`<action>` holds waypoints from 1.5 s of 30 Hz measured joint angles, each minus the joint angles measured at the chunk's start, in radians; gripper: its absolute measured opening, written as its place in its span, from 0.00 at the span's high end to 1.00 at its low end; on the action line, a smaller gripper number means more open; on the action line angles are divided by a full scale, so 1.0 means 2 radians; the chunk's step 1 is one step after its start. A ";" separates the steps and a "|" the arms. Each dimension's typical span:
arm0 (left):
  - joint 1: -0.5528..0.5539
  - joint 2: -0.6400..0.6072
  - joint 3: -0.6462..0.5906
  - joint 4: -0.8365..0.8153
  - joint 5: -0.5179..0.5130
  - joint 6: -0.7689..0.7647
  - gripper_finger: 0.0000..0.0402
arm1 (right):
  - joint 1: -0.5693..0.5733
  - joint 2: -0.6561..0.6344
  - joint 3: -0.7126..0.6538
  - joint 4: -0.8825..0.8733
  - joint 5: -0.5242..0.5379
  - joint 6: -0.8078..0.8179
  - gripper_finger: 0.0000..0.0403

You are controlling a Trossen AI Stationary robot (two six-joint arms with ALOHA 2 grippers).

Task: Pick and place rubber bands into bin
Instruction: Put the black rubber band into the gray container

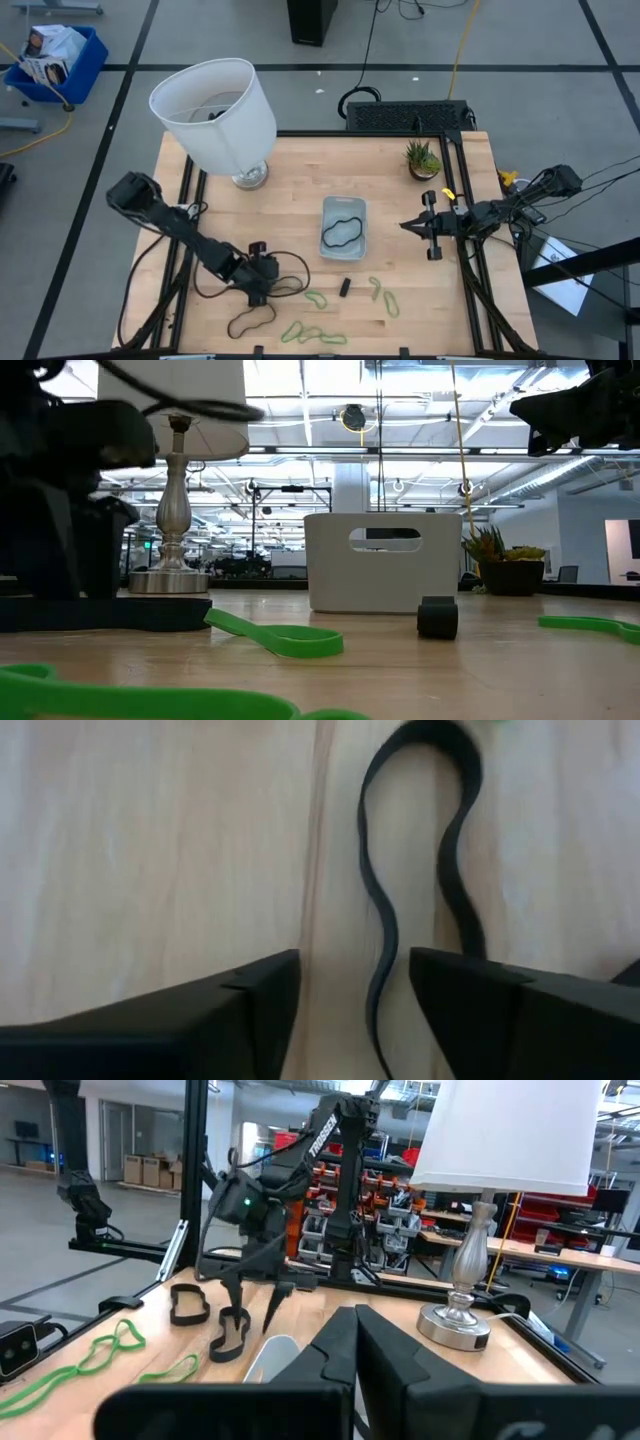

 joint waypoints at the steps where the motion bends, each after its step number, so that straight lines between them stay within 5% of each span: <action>1: 0.000 0.005 0.001 0.002 -0.001 -0.001 0.47 | 0.000 0.000 0.000 0.000 0.000 0.001 1.00; 8: -0.001 0.035 0.003 0.008 -0.007 0.004 0.51 | 0.000 0.000 0.000 0.000 0.001 0.004 1.00; 16: 0.001 0.034 0.001 0.022 0.016 0.034 0.96 | 0.000 0.000 0.000 0.000 0.001 0.013 1.00; 22: -0.001 0.007 -0.002 0.037 -0.006 0.117 0.98 | 0.000 0.000 0.000 0.000 0.002 0.016 1.00; 32: -0.009 -0.170 -0.003 0.045 -0.191 0.286 0.99 | 0.000 0.000 0.000 0.002 0.002 0.014 1.00; 41: 0.044 -0.288 -0.114 0.203 -0.187 0.344 1.00 | 0.000 0.000 0.000 0.001 0.002 0.014 1.00; 45: 0.093 -0.275 -0.125 0.310 -0.121 0.374 1.00 | 0.000 0.001 0.000 0.001 0.002 0.012 1.00</action>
